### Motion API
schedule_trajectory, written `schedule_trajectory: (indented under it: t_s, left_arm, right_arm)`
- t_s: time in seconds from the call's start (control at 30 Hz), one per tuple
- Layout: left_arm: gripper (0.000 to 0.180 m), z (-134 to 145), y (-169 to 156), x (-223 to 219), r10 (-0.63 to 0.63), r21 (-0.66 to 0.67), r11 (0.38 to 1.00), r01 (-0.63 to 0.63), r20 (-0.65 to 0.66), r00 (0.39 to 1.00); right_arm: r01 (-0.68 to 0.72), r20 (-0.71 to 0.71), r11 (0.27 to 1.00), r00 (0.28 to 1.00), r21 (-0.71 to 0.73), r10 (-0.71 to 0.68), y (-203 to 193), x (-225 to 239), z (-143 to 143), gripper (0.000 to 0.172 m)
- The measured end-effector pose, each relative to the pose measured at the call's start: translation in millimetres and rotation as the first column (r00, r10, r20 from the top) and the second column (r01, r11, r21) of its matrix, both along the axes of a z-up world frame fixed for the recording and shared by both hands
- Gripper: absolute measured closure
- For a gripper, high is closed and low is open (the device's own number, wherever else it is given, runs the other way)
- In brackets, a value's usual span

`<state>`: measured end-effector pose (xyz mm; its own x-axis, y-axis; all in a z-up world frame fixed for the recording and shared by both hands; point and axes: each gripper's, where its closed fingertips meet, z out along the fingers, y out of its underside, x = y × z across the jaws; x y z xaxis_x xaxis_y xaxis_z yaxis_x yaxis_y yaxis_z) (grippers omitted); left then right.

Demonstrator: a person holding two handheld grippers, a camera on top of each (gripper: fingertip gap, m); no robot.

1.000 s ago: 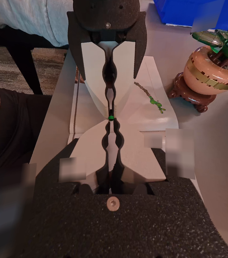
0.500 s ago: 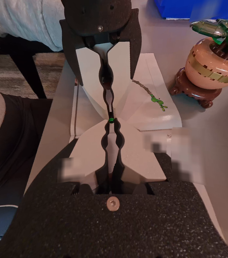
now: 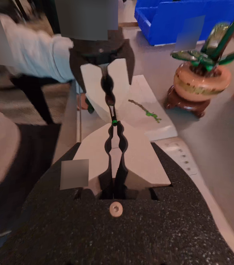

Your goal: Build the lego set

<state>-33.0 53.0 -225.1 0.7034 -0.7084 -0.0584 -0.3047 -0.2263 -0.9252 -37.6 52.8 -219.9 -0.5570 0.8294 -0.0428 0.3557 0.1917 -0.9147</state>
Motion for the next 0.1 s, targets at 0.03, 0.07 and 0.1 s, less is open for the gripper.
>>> schedule_trajectory:
  t_s: [0.03, 0.07, 0.1]
  left_arm:
    - [0.179, 2.2, 1.6, 0.1, 0.011, 0.046, 0.999, -0.009, -0.042, 0.999]
    - [0.179, 4.2, 2.2, 0.2, 0.017, 0.097, 0.995, -0.008, -0.090, 0.996]
    - [0.179, 6.6, 3.0, -1.3, 0.034, 0.141, 0.990, -0.016, -0.126, 0.991]
  right_arm:
    - [0.009, 0.035, 0.995, 0.999, -0.094, -0.006, 0.5, 0.8, 1.9, 0.168]
    - [0.019, 0.074, 0.982, 0.997, -0.186, -0.006, 0.1, 1.8, 3.6, 0.168]
    - [0.035, 0.109, 0.964, 0.994, -0.264, -0.006, 1.7, 3.0, 4.8, 0.172]
